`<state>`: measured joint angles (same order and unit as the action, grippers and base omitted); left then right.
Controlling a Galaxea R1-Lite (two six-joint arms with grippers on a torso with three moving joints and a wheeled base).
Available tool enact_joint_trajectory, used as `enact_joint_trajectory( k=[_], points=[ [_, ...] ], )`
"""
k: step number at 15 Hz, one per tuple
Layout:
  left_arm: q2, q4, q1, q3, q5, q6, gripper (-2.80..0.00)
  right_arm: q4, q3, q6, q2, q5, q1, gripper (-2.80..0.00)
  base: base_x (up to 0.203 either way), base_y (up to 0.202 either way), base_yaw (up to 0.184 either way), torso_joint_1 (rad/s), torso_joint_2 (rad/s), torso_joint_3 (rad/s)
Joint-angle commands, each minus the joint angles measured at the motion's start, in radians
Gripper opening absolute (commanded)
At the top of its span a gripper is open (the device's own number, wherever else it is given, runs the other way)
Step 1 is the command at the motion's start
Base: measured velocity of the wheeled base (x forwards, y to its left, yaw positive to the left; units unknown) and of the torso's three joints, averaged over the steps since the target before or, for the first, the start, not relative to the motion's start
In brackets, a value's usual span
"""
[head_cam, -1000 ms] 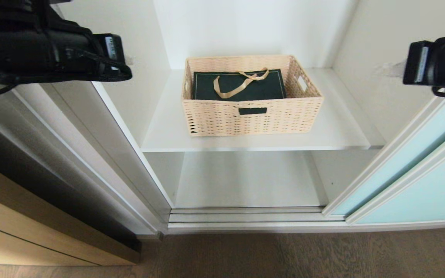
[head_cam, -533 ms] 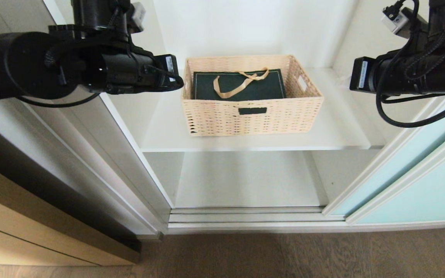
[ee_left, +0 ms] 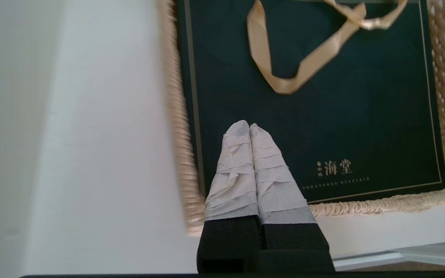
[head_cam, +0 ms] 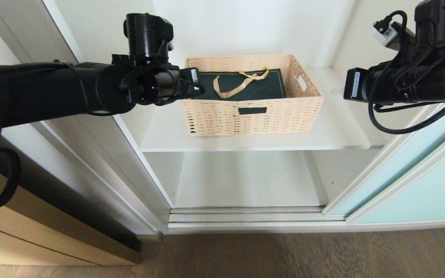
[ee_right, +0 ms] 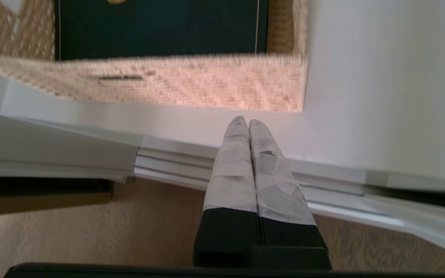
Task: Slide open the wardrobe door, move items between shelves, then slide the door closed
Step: Place the basket on the lower shelf
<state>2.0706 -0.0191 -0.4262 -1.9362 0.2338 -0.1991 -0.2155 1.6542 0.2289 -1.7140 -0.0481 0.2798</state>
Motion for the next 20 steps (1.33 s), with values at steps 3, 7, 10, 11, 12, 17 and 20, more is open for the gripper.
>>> enact_joint_trajectory(
  k=[3,7,10,11,12,17,20],
  points=[
    [0.070,-0.032,-0.024,-0.001,0.007,-0.006,-2.80,0.018,-0.098,0.001,0.077,-0.010,0.003,-2.80,0.000,0.000,0.000,0.000,0.00,0.000],
    [0.089,-0.058,-0.026,-0.003,0.001,-0.005,-2.80,0.156,-0.205,0.001,0.099,-0.010,0.006,-2.80,0.000,0.000,0.000,0.000,0.00,0.000],
    [0.079,-0.040,-0.025,-0.003,-0.002,-0.002,-2.80,0.159,-0.222,0.001,0.107,-0.010,0.006,-2.80,0.000,0.000,0.000,0.000,0.00,0.000],
    [0.065,-0.028,-0.025,-0.002,-0.002,-0.001,-2.80,0.157,-0.223,0.001,0.105,-0.010,0.010,-2.80,0.000,0.000,0.000,0.000,0.00,0.000],
    [0.041,0.004,-0.025,-0.001,-0.004,0.001,-2.80,0.157,-0.223,0.003,0.102,-0.010,0.015,-2.80,0.000,0.000,0.000,0.000,0.00,0.000],
    [-0.016,0.110,-0.022,0.002,-0.039,0.048,-2.80,0.157,-0.243,0.003,0.097,-0.010,0.027,-2.80,0.000,0.000,0.000,0.000,0.00,0.000],
    [-0.041,0.182,-0.013,0.009,-0.041,0.074,-2.80,0.156,-0.244,0.008,0.096,-0.009,0.029,-2.80,0.000,0.000,0.000,0.000,0.00,0.000]
  ],
)
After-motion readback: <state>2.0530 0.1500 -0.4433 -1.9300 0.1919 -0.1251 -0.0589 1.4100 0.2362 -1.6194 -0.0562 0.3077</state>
